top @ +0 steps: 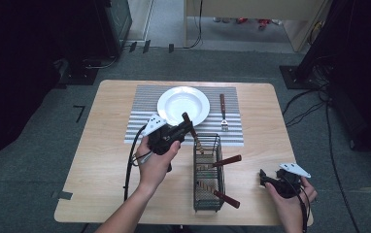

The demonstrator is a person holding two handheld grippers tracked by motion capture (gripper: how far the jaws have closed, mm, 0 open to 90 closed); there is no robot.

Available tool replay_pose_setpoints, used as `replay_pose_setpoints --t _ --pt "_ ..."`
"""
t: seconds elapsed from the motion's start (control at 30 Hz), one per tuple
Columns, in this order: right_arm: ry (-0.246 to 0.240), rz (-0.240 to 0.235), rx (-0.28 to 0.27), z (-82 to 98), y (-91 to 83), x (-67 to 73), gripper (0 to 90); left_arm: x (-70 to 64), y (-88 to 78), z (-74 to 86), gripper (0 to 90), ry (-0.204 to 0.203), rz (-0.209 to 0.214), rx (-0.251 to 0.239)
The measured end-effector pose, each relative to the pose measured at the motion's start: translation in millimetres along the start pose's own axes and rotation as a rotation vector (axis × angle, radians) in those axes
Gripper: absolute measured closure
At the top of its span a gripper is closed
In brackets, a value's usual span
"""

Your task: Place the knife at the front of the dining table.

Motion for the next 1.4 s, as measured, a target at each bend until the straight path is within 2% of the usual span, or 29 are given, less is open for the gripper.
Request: replay_pose_setpoints --t 0.13,0.37,0.63,1.03,1.17,1.4 --pt "0.0 0.0 0.001 0.0 -0.1 0.0 13.9 -2.4 -6.2 -6.5 82.1 0.019 0.0 -0.031" --pt "0.0 0.0 -0.001 0.0 0.1 0.0 13.7 -3.1 -23.6 -24.4 82.1 0.014 0.013 -0.086" --pt "0.002 0.003 0.0 -0.1 0.3 0.1 13.2 0.8 -47.7 -45.5 82.1 -0.018 0.033 -0.153" --pt "0.002 0.003 0.0 -0.1 0.3 0.0 13.2 8.6 -80.4 -68.4 82.2 -0.03 0.037 -0.227" --pt "0.002 0.003 0.0 -0.1 0.3 0.1 13.2 13.7 -87.6 -71.5 82.1 -0.019 0.008 -0.234" --pt "0.003 0.003 0.001 -0.1 0.3 0.1 13.2 37.6 -102.8 -73.8 82.1 -0.011 -0.114 -0.196"
Point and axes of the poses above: each handheld gripper's, and its own axes: y roughly forward along the jaws, z roughly out of its underside, x roughly to its left, the point moved 3 cm from there along y, roughly forward along the jaws, and after that the axes turned 2 degrees about -y, right-handed, at the moved point
